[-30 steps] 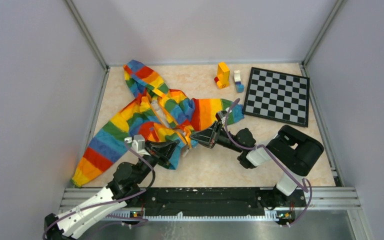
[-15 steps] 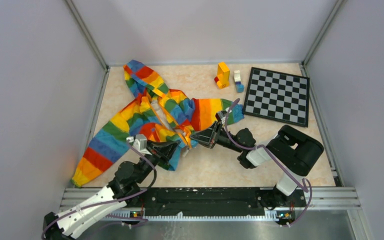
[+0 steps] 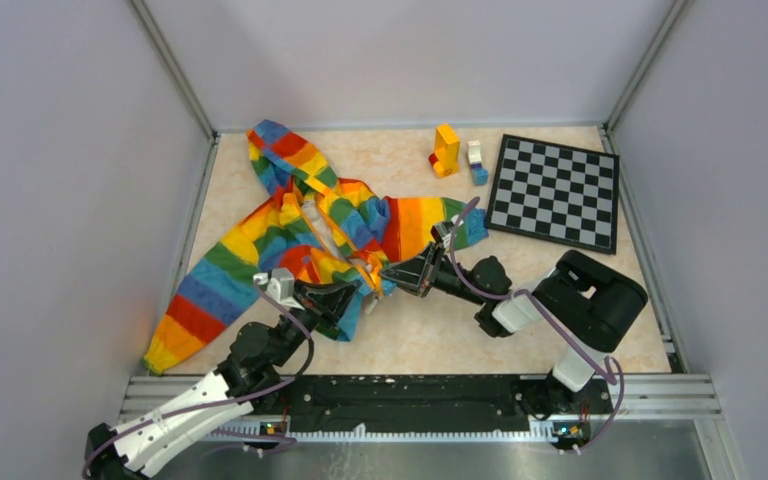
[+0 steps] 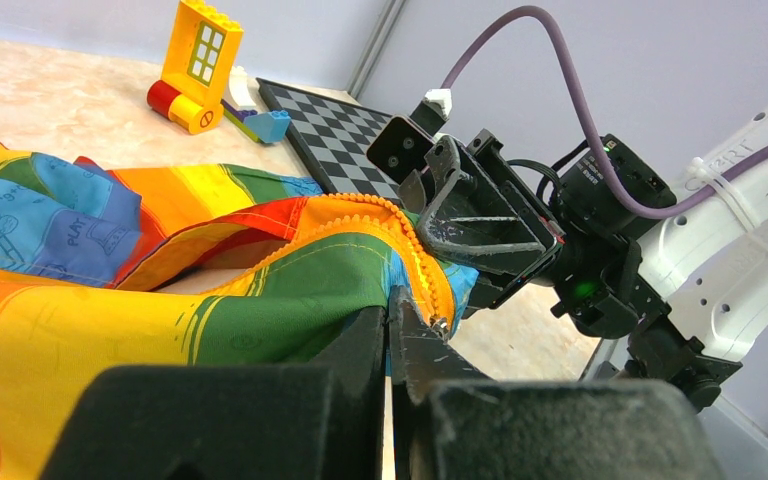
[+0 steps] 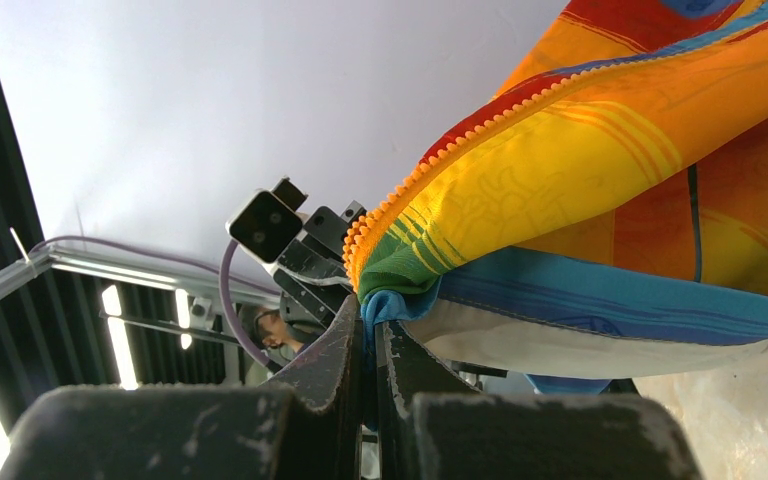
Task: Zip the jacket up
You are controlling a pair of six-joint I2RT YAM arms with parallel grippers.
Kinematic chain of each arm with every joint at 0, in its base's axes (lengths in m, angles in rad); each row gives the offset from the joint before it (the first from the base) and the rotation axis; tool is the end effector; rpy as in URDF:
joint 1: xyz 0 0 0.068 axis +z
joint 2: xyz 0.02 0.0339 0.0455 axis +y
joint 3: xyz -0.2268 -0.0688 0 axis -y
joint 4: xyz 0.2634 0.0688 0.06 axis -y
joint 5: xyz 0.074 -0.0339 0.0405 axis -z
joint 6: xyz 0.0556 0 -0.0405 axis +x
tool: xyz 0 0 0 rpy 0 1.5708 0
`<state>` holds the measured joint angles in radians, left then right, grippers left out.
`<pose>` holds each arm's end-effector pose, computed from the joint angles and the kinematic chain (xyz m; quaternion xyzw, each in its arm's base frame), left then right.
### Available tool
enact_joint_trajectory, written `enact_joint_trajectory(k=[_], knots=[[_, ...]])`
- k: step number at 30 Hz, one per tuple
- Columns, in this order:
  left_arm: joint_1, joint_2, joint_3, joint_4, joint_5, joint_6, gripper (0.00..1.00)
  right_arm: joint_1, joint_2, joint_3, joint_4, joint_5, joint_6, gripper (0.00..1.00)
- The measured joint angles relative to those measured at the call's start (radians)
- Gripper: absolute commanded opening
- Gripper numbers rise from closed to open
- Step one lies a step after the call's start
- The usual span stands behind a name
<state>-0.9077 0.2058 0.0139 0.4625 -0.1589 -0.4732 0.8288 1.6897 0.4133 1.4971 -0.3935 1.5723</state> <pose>0.1252 -0.1461 0.2030 0.0684 0.6028 -0.4683 0.6424 0.1891 0.2378 0.1315 0.0804 0.6264 0.7579 0.1631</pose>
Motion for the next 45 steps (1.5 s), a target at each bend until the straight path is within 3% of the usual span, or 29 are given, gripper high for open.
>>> enact_joint_trajectory(k=[45], knots=[[0.0,0.0,0.0,-0.001,0.002,-0.013,0.0,-0.005,-0.021,0.0,0.0,0.008,-0.001,0.0]])
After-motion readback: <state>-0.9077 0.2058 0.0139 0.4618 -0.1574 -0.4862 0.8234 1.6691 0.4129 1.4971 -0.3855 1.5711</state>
